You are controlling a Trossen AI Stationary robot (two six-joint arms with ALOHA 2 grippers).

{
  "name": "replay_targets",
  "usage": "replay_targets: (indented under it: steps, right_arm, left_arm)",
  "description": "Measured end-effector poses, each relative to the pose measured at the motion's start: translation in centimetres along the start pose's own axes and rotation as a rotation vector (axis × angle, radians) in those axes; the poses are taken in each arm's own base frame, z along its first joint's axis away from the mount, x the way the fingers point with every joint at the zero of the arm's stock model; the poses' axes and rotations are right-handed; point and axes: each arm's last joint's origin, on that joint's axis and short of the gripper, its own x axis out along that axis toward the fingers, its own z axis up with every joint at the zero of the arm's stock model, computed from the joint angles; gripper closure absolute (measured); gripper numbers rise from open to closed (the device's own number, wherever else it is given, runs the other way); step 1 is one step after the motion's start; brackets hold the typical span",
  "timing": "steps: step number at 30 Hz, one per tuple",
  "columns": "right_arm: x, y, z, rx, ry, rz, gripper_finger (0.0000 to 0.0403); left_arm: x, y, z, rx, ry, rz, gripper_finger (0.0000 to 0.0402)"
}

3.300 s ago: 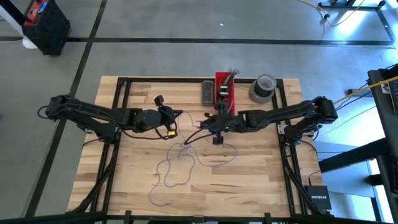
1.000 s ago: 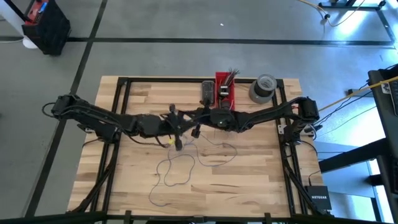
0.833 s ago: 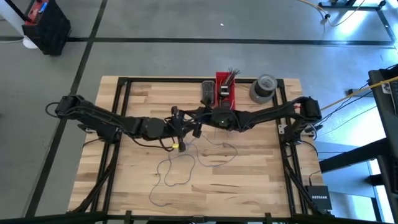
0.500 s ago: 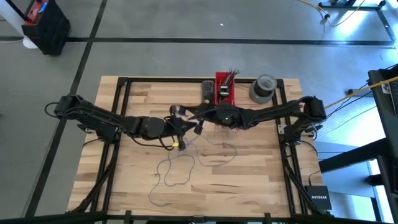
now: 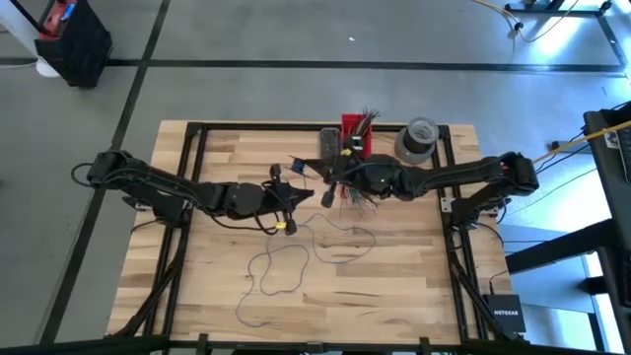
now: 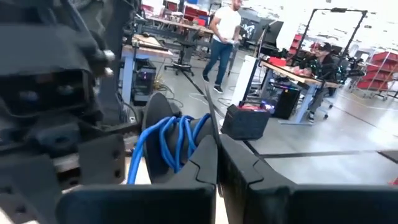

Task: Coil cords
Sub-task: Coil the blue wire into the black spool

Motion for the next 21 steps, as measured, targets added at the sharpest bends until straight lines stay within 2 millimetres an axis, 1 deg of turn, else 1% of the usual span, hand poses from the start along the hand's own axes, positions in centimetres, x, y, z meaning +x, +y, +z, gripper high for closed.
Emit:
replay_targets:
  steps: [7, 9, 12, 14, 17, 21]
  right_arm:
    - [-0.8, -0.5, 1.1, 0.009, -0.034, 0.003, 0.0395]
    - [-0.8, -0.5, 1.4, 0.02, -0.074, 0.004, 0.0395]
    - [-0.6, -0.5, 1.9, 0.038, -0.155, 0.014, 0.0395]
    - [-0.4, -0.4, 2.0, 0.034, -0.184, 0.021, 0.0395]
    - [-0.1, -0.2, 1.6, 0.016, -0.172, 0.038, 0.0395]
    - [-0.1, 0.1, 1.7, 0.016, -0.189, 0.115, 0.0395]
  left_arm:
    - [0.1, 0.1, 0.1, -0.006, -0.002, 0.005, 0.0401]
    - [0.0, 0.1, 0.2, -0.015, -0.014, 0.005, 0.0401]
    - [0.1, 0.1, 0.8, -0.044, -0.077, 0.004, 0.0401]
    - [0.0, 0.0, 1.3, -0.035, -0.131, -0.003, 0.0401]
    - [-0.1, -0.1, 1.8, -0.018, -0.19, -0.022, 0.0401]
    - [0.0, 0.0, 1.7, 0.014, -0.197, -0.019, 0.0401]
